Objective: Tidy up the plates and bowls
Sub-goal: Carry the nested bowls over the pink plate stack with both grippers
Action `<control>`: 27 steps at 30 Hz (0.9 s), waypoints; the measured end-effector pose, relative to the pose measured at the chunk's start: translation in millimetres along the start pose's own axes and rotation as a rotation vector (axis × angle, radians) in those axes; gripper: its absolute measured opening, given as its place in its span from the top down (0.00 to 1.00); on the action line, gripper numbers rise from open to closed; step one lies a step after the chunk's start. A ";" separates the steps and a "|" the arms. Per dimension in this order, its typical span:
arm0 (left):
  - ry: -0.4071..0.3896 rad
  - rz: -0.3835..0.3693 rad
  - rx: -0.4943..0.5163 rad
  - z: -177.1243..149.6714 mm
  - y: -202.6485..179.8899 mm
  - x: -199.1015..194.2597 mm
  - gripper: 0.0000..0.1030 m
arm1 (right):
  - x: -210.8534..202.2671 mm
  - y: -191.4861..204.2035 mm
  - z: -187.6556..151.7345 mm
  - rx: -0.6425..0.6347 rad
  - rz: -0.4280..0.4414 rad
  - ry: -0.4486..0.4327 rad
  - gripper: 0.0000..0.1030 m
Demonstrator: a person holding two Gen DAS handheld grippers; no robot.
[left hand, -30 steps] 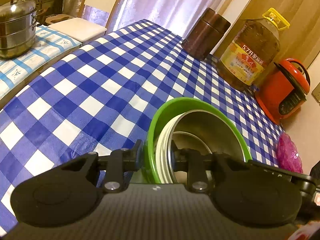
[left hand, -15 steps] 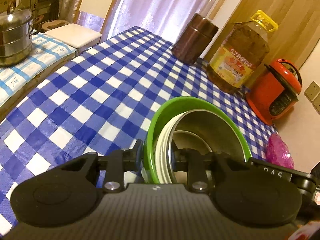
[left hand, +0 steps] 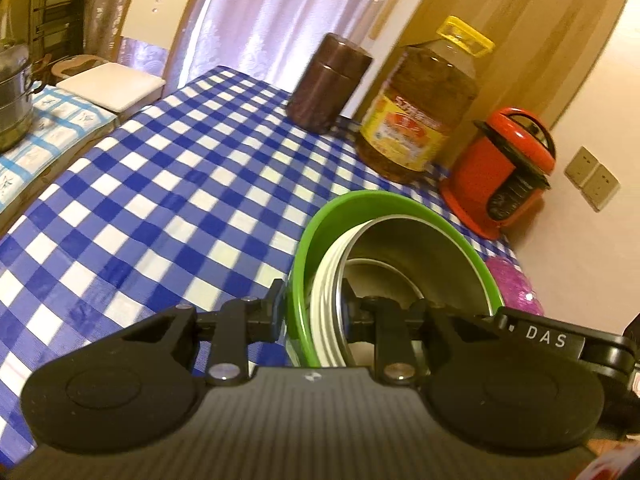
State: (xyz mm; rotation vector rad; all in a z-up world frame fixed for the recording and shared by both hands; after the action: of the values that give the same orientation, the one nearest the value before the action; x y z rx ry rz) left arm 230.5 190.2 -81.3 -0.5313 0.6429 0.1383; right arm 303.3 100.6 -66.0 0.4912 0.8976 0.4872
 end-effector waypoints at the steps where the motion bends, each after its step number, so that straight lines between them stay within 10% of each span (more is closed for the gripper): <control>1: 0.003 -0.005 0.005 -1.0 -5.4 -1.2 0.77 | -5.8 -2.0 0.6 0.003 -0.003 -0.004 0.69; 27: 0.147 -0.176 0.162 -54.8 -168.3 2.1 0.77 | -158.3 -105.7 22.6 0.163 -0.141 -0.122 0.69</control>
State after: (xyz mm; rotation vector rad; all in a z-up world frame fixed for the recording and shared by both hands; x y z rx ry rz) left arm 250.5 17.6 -47.3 -0.4413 0.7396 -0.1191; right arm 258.0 -79.8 -19.6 0.5953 0.8516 0.2544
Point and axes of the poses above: each gripper's, at about its wrist camera, not at the fingertips, and x roughly the way its jaws point, y to its left, z to its top, the point moved 7 cm from there along x, roughly the way its jaws point, and after that the axes turned 2 degrees about -z, right-handed, at the moved point
